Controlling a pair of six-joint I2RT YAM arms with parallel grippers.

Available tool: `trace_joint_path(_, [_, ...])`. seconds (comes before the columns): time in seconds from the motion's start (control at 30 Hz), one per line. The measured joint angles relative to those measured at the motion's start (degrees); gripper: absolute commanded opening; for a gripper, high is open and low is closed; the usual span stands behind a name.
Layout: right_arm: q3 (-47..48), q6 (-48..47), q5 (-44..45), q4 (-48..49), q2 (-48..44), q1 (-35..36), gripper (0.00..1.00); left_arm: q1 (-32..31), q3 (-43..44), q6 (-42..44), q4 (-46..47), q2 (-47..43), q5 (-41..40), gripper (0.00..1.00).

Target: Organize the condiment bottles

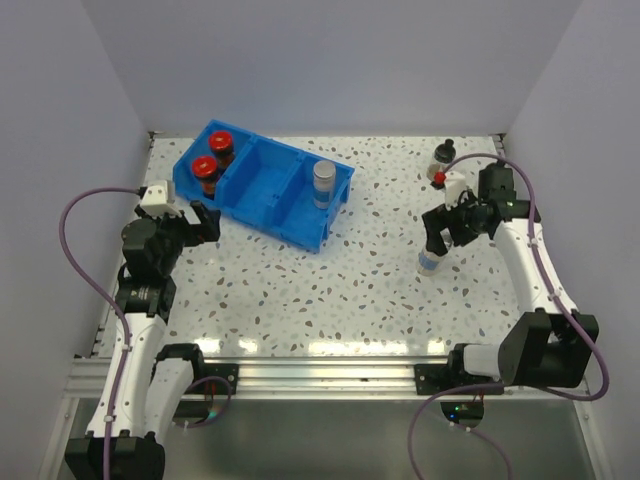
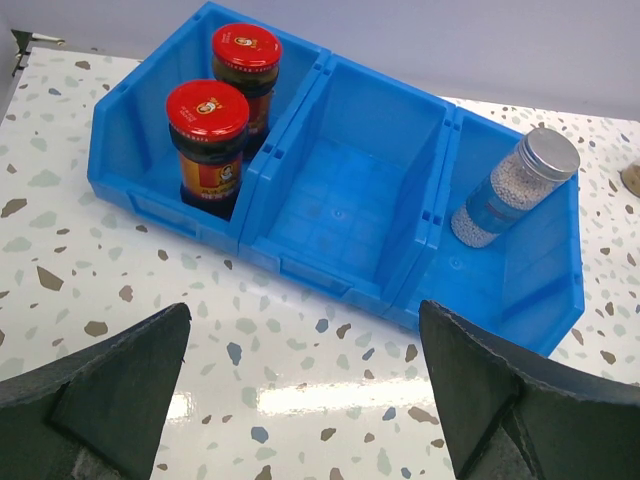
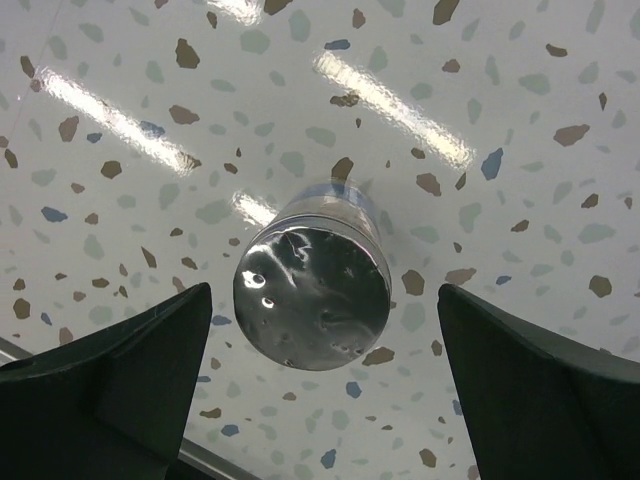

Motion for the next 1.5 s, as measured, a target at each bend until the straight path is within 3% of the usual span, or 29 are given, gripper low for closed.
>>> trace_joint_path(0.23, [-2.67, 0.26, -0.04, 1.14, 2.56, 0.0, 0.96, 0.0, -0.07, -0.02, 0.0, 0.0, 0.31, 1.0])
trace_joint_path(0.33, [-3.39, 0.39, -0.02, 1.9, 3.89, 0.02, 0.88, 0.0, -0.07, -0.02, 0.0, 0.0, 0.44, 1.0])
trace_joint_path(0.43, [-3.82, 0.28, -0.04, 2.62, 4.85, 0.02, 0.6, 0.0, -0.07, -0.02, 0.0, 0.0, 0.46, 1.0])
trace_joint_path(0.47, [-3.82, 0.33, -0.13, 2.75, 4.98, 0.07, 0.3, 0.0, -0.09, -0.02, 0.0, 0.0, 0.48, 1.0])
trace_joint_path(0.6, [-3.72, -0.07, 0.13, 2.95, 5.01, 1.38, 0.0, 0.0, -0.09, -0.02, 0.0, 0.0, 0.63, 1.0])
trace_joint_path(0.8, [0.42, -2.23, 0.2, -0.81, 4.96, 10.88, 0.0, 0.0, -0.09, -0.02, 0.0, 0.0, 0.66, 1.0])
trace_joint_path(1.03, [15.96, -3.5, -2.51, -5.75, 6.16, 22.71, 0.0, 0.0, -0.09, -0.02, 0.0, 0.22, 0.63, 1.0])
trace_joint_path(1.3, [31.65, -3.17, -3.23, -6.54, 15.21, 33.92, 0.0, 0.0, -0.09, 0.02, -0.02, 1.33, 0.17, 1.0])
trace_joint_path(1.5, [42.51, -2.08, -3.96, -6.29, 23.41, 36.83, 0.0, 0.0, -0.09, 0.04, -0.02, 1.92, -0.28, 1.0])
